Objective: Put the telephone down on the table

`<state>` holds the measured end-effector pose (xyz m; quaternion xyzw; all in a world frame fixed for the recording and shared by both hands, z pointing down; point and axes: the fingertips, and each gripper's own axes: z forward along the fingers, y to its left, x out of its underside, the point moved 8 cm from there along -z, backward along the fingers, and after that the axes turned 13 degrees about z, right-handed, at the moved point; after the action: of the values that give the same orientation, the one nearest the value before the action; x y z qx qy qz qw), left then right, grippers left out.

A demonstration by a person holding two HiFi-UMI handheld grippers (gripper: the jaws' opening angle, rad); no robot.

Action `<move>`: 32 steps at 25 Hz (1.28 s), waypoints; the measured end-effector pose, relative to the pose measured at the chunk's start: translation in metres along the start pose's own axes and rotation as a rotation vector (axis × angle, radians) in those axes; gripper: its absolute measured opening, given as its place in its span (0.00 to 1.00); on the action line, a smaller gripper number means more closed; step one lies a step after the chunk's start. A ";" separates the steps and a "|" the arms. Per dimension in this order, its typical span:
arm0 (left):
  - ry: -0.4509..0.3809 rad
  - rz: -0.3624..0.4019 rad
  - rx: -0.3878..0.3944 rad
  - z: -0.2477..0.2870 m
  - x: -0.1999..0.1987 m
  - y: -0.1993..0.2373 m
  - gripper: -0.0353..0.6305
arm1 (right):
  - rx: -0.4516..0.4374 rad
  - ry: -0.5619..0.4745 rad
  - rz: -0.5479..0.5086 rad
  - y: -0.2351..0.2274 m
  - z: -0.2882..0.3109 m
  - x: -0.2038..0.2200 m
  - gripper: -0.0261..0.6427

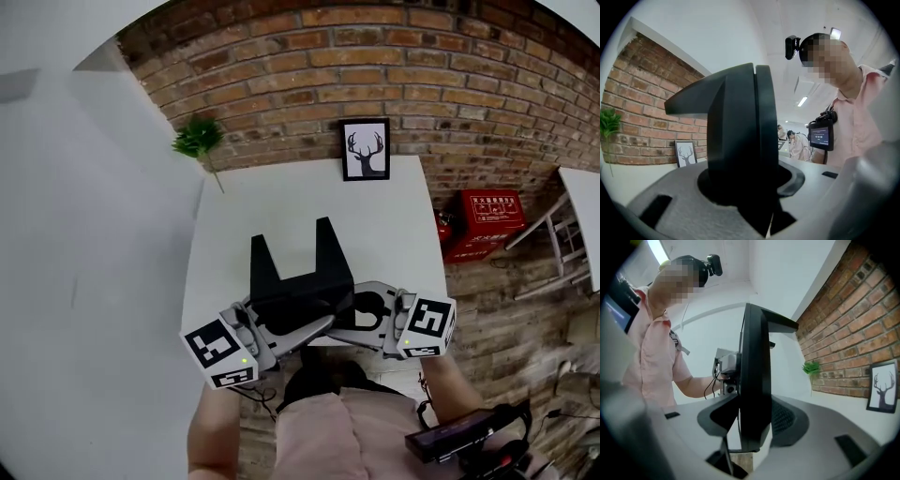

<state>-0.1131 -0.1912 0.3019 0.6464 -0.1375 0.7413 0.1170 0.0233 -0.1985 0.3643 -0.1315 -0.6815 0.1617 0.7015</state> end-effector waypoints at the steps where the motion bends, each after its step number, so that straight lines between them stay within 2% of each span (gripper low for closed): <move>1: 0.001 -0.001 0.002 -0.002 0.001 0.006 0.31 | 0.003 0.001 0.003 -0.005 0.004 -0.002 0.33; 7: -0.006 -0.048 0.035 -0.011 0.023 0.052 0.31 | 0.046 0.013 0.049 -0.039 0.033 -0.003 0.33; 12: -0.006 -0.056 0.089 -0.018 0.035 0.095 0.31 | 0.099 0.007 0.076 -0.069 0.057 -0.009 0.33; 17: -0.022 -0.043 0.132 -0.028 0.035 0.131 0.31 | 0.159 -0.005 0.069 -0.088 0.080 -0.023 0.34; 25: -0.043 -0.014 0.184 -0.043 0.032 0.172 0.31 | 0.312 -0.003 0.018 -0.101 0.106 -0.045 0.37; 32: -0.045 0.008 0.251 -0.039 0.031 0.195 0.31 | 0.373 -0.032 0.010 -0.113 0.113 -0.052 0.36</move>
<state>-0.2219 -0.3600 0.3170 0.6719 -0.0487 0.7384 0.0293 -0.0848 -0.3263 0.3668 0.0000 -0.6499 0.2910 0.7021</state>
